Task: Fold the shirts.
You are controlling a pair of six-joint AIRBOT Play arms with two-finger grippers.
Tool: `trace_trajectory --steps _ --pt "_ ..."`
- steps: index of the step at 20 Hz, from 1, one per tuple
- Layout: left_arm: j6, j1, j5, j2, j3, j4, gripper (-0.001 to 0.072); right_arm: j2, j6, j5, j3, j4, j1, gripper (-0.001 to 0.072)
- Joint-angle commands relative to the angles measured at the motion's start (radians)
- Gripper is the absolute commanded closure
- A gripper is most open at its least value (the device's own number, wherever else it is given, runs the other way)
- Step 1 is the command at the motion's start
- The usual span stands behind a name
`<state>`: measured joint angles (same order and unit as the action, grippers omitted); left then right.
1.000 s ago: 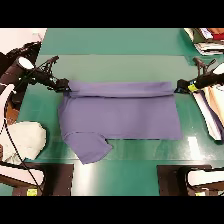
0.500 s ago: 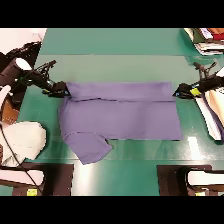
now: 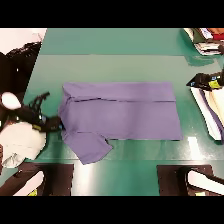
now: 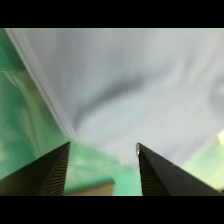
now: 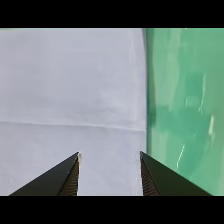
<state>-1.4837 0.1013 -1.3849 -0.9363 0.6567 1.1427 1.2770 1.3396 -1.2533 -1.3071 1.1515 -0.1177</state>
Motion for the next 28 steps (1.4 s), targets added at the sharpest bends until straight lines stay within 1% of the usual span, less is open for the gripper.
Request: trace_trajectory --steps 1,3,11,13,17,18,19,20,21,23,25,27,28 --pt "-0.062 0.001 -0.026 0.154 -0.206 -0.059 0.0212 -0.027 -0.005 0.021 -0.001 0.001 0.024 0.0282" --pt "-0.061 0.0 -0.008 0.16 -0.242 -0.086 0.0212 -0.027 -0.005 0.021 -0.001 -0.003 0.029 0.0282" --pt "-0.049 0.0 0.177 0.159 -0.379 -0.208 0.0212 -0.027 -0.005 -0.006 -0.001 -0.005 0.035 0.0282" --pt "-0.027 0.0 0.23 0.159 -0.389 -0.237 0.0212 -0.028 -0.005 -0.006 -0.001 -0.007 0.035 0.0282" --pt "-0.027 0.0 0.307 0.159 -0.389 -0.291 0.0215 -0.028 -0.005 -0.031 -0.001 -0.007 0.035 0.0282" --pt "-0.026 0.0 0.31 0.159 -0.389 -0.291 0.0337 -0.028 -0.005 -0.053 -0.001 -0.006 0.033 0.0283" --pt "-0.014 0.0 0.307 0.159 -0.389 -0.295 0.0623 -0.028 -0.005 -0.085 -0.001 -0.003 0.022 0.0282" --pt "0.026 0.0 0.302 0.159 -0.389 -0.315 0.0682 -0.027 -0.005 -0.121 0.0 -0.002 0.009 0.0283" --pt "0.047 0.0 0.289 0.159 -0.389 -0.338 0.0682 -0.033 -0.005 -0.157 0.01 0.003 -0.01 0.0283" --pt "0.074 0.0 0.246 0.159 -0.378 -0.366 0.0683 -0.082 -0.005 -0.165 0.101 0.003 -0.064 0.0283" --pt "0.105 0.0 0.2 0.159 -0.348 -0.369 0.0683 -0.154 -0.005 -0.161 0.245 0.011 -0.138 0.0283" --pt "0.124 0.0 0.182 0.159 -0.315 -0.37 0.0683 -0.222 -0.005 -0.165 0.411 0.048 -0.217 0.0279" --pt "0.13 0.0 0.182 0.159 -0.299 -0.369 0.0683 -0.245 -0.005 -0.175 0.488 0.055 -0.257 0.0243"
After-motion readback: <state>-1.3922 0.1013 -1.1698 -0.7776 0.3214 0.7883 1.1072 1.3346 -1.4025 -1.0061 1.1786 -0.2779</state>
